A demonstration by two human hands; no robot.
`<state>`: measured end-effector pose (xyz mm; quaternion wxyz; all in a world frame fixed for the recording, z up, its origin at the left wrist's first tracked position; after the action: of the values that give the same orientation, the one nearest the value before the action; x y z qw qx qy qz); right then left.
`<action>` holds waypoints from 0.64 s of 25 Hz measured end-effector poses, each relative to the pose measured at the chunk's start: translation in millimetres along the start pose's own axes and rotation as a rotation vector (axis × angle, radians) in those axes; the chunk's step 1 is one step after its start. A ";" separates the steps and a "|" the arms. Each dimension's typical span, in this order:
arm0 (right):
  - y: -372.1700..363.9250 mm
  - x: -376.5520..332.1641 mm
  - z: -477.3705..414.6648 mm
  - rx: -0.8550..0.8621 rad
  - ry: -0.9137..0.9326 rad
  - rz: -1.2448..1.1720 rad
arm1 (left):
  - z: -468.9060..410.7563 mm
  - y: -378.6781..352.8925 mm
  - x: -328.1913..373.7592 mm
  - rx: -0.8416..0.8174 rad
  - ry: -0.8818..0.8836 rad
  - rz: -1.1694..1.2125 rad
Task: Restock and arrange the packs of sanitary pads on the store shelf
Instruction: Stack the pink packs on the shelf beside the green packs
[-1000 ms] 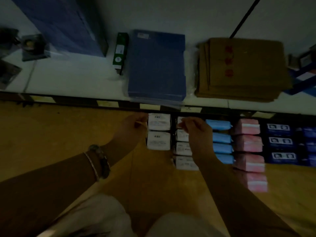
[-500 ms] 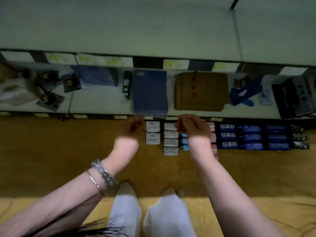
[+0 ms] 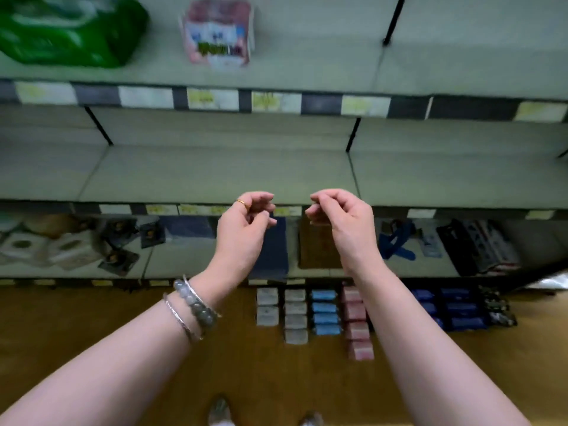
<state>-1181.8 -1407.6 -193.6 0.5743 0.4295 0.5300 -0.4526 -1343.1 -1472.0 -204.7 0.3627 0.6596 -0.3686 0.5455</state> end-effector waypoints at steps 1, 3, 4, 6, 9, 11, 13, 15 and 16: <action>2.6 -20.3 0.8 -0.018 0.041 -0.009 | -2.6 -4.0 20.0 0.005 -0.040 0.022; 8.1 -62.5 4.0 -0.058 0.129 -0.014 | -6.5 -11.8 61.5 0.006 -0.123 0.053; 11.4 -83.1 5.4 -0.073 0.172 -0.016 | -8.4 -14.3 82.1 0.013 -0.164 0.070; 17.0 -119.3 6.3 -0.094 0.244 -0.013 | -13.2 -16.2 117.6 0.034 -0.233 0.101; 22.4 -163.6 8.5 -0.120 0.328 -0.017 | -15.7 -15.2 160.2 0.078 -0.310 0.110; 21.5 -186.9 10.3 -0.151 0.371 -0.009 | -15.8 -12.2 181.5 0.097 -0.354 0.100; 14.5 -204.8 10.7 -0.184 0.406 0.007 | -17.5 -4.2 197.0 0.119 -0.378 0.102; 4.3 -214.8 5.5 -0.206 0.416 0.020 | -22.1 6.8 206.4 0.140 -0.395 0.086; -1.8 -219.0 1.9 -0.213 0.422 0.032 | -25.5 13.5 210.5 0.154 -0.405 0.074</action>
<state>-1189.4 -1395.8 25.0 0.5000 0.4598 0.6761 -0.2853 -1338.5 -1474.9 7.7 0.2094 0.7674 -0.4154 0.4413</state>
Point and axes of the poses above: each hand's wrist, its own z-axis away from the middle knuckle, its own y-axis out of the back of the hand, x = y × z, the point moved 10 cm from there along -z, towards the middle knuckle, and after that the axes turned 6 degrees about -y, right-handed, at the moved point
